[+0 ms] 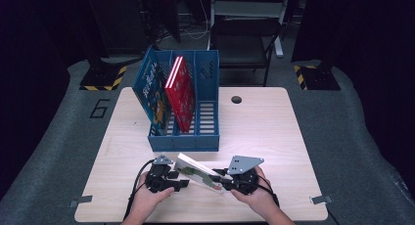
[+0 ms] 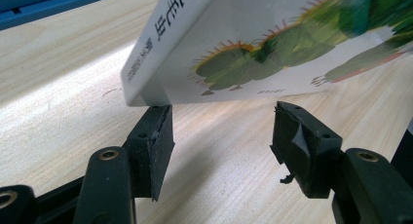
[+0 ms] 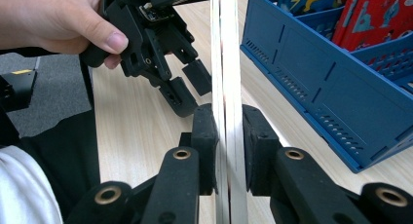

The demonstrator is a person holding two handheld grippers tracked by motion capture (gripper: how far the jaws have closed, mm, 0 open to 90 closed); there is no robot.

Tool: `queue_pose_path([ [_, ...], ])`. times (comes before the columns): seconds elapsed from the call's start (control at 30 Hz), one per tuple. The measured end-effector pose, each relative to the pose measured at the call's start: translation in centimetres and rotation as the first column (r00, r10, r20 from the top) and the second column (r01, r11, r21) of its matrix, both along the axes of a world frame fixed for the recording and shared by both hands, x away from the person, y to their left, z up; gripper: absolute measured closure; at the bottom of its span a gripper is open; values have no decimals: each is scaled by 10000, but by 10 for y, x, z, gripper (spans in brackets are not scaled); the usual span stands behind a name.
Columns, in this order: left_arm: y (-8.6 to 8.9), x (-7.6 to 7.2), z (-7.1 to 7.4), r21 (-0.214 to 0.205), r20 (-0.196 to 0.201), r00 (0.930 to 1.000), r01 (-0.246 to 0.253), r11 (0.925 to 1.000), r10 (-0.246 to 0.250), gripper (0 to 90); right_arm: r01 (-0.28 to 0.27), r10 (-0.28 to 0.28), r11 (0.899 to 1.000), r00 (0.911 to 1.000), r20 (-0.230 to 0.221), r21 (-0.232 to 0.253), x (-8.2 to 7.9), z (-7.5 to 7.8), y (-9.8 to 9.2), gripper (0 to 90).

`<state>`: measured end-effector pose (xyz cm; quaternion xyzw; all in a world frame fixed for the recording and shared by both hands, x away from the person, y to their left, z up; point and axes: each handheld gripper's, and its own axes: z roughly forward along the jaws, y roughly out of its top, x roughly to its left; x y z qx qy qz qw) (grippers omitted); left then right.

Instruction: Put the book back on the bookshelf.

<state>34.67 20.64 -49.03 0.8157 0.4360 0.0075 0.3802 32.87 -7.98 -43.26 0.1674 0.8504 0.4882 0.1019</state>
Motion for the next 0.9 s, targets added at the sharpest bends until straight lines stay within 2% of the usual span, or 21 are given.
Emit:
queue_pose_path([
  [0.2, 0, -1, 0, -16, -58, 10000, -51, 10000, 51, 404, 153, -153, 9999, 9999, -58, -5, 2, 0, -3, 780],
  [0.27, 0, -1, 0, 44, 81, 10000, -29, 10000, 29, 404, 213, -213, 9998, 9998, -51, -25, 3, -1, -4, 780],
  [0.3, 1, -1, 2, 135, 77, 10000, 47, 9999, -48, 404, 235, -235, 9997, 9997, -59, -37, 3, -1, -4, 780],
  [0.47, 8, -3, 8, 67, 66, 9999, -122, 9999, 122, 405, 348, -348, 9994, 9994, -46, -6, 4, -1, -6, 780],
  [0.6, 11, -3, 16, -101, 594, 9977, -324, 9994, 330, 389, 357, -357, 9993, 9994, -35, -63, 4, -1, -6, 779],
  [0.67, 12, -3, 18, -165, 683, 9973, -263, 9995, 274, 358, 284, -284, 9995, 9996, -17, -136, 5, -2, -5, 778],
  [0.73, 12, -4, 25, -281, 977, 9950, -193, 9994, 219, 334, 224, -225, 9995, 9997, -81, -235, 5, -4, -3, 777],
  [0.9, 11, -3, 32, -483, 1319, 9911, -125, 9988, 188, 315, 189, -193, 9993, 9997, -118, -310, 5, -6, -1, 776],
])
